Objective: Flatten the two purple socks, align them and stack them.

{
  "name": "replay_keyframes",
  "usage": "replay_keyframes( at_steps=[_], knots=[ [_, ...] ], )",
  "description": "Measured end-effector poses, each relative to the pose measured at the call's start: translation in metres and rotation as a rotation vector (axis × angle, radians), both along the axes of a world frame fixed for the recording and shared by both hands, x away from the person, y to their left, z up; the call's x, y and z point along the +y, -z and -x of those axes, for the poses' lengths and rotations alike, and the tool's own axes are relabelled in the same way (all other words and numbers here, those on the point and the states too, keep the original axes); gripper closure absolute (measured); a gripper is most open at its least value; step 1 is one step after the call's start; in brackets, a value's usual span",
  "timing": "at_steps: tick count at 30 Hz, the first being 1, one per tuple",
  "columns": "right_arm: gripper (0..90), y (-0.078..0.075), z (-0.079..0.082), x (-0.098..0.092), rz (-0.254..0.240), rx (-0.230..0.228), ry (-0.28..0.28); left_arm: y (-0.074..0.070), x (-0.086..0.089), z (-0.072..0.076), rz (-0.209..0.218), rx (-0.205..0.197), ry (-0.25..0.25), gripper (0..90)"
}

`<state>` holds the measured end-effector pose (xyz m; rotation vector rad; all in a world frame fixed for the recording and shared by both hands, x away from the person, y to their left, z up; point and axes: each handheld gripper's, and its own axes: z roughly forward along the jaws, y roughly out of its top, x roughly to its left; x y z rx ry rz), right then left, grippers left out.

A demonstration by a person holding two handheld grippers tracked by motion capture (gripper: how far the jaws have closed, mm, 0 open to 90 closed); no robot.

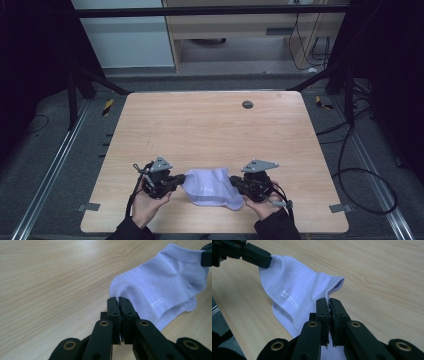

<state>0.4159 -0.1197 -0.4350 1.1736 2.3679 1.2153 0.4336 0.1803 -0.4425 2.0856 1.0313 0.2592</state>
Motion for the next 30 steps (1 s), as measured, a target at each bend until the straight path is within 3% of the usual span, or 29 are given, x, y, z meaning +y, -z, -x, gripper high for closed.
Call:
replay_keyframes(
  at_steps=[7, 30],
  knots=[
    [86.7, 0.011, 0.003, -0.006, 0.011, 0.035, 0.008, 0.010, -0.010, 0.001, -0.030, 0.024, 0.027, 87.2],
    [86.5, 0.030, 0.002, -0.014, 0.048, 0.097, 0.017, 0.031, -0.018, -0.001, -0.086, 0.084, 0.047, 87.0]
  ],
)
